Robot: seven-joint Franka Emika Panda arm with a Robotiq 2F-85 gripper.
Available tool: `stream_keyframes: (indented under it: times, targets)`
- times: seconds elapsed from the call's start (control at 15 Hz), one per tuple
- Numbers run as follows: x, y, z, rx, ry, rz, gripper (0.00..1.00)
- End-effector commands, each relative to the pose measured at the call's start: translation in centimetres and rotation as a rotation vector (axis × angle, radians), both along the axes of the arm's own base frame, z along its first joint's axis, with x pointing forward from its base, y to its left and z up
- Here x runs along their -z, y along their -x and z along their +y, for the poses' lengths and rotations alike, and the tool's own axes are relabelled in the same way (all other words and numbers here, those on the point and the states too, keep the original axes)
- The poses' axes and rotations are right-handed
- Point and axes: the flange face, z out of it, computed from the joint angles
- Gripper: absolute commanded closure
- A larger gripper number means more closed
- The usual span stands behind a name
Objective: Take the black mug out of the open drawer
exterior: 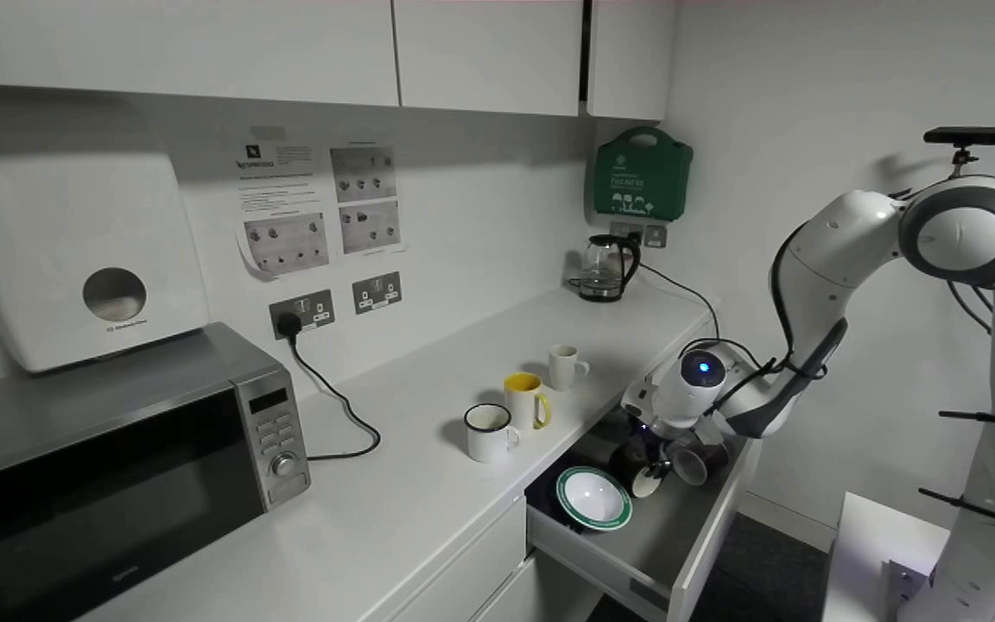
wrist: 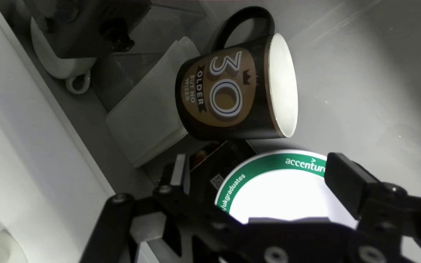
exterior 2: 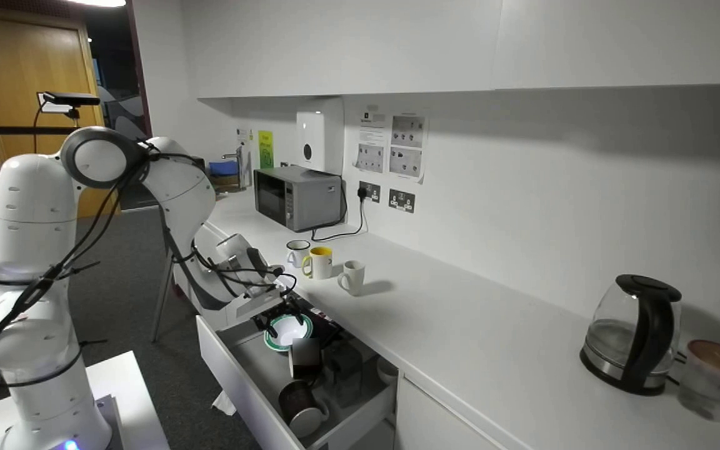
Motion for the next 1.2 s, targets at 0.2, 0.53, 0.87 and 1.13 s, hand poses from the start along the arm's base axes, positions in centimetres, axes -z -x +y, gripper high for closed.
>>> stream_keyframes:
  times: [0.2, 0.53, 0.87, 1.13]
  targets:
    - [1.5, 0.4, -0.8, -0.049, 0.008, -0.003, 0.0]
    - [2.3, 0.3, -1.6, -0.083, 0.042, 0.002, 0.0]
    - [2.7, -0.5, -1.9, -0.113, 0.062, -0.014, 0.0]
    - [3.6, -0.9, -1.9, -0.133, 0.072, -0.019, 0.0]
